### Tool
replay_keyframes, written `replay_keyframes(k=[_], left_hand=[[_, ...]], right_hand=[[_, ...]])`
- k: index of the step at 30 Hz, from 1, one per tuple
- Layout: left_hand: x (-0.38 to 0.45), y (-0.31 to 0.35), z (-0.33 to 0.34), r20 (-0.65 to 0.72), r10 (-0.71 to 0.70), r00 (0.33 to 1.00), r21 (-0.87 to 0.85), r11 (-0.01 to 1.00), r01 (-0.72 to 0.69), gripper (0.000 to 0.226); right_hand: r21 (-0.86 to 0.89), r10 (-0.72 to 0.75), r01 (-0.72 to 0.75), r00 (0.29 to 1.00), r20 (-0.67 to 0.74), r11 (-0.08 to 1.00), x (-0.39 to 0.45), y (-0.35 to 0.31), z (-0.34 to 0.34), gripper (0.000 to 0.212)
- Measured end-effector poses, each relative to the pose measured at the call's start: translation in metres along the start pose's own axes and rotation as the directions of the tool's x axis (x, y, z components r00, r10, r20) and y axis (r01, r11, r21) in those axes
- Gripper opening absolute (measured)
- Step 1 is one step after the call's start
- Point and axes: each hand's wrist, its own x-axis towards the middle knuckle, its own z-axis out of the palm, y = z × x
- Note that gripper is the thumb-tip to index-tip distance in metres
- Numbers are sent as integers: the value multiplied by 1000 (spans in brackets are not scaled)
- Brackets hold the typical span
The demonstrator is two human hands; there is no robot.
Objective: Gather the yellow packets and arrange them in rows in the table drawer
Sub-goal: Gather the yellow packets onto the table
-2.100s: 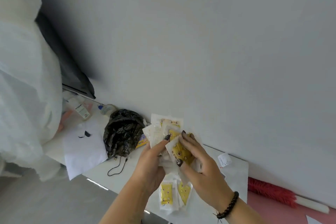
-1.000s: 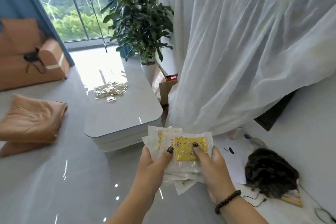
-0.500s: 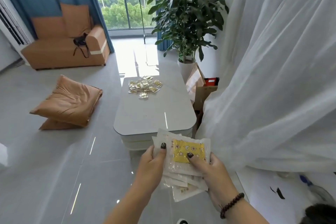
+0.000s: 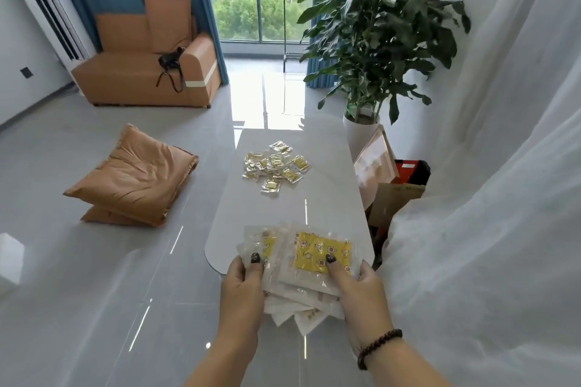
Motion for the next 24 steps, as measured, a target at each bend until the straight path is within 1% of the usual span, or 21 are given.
replay_keyframes(k=[1,4,8,10,12,13,14,16,18,20,22,24], left_hand=[[15,5,1,-3,-3,1000,-11,1000,3,22],[63,24,4,49,-5,999,-19,1000,6,14],[143,46,6,99,29,995,59,998,-35,21],[181,58,7,111,17,994,71,997,-25,22],[219,72,10,110,2,994,47,999,-7,21],[238,76,12,101,-22,995,27,999,19,20],[256,80,14,85,-55,995,4,998,55,20],[290,87,19,49,-122,991,-43,991,124,21],[322,89,27,10,-169,986,-61,984,169,21],[356,87,38,-39,-206,978,-72,977,203,20],[392,79,52,-100,-241,966,-87,969,232,20],[429,72,68,-158,-271,950,-114,960,255,21]], right_hand=[[3,15,-15,1000,-11,1000,15,-1,10,16],[-33,29,-30,999,-33,999,61,-7,40,16],[-82,24,-29,997,-68,996,124,-18,82,16],[-88,27,-36,994,-110,995,154,-23,102,21],[-58,48,-57,988,-144,997,185,-28,121,35],[-35,80,-87,983,-163,996,200,-30,130,41],[-7,106,-109,978,-180,994,215,-32,139,41],[36,141,-137,965,-221,990,243,-37,154,29],[33,159,-156,946,-281,987,273,-40,165,28],[7,160,-166,935,-318,986,309,-42,177,32],[-30,156,-177,928,-339,984,349,-38,185,36],[-39,185,-212,919,-348,977,394,-32,191,36]])
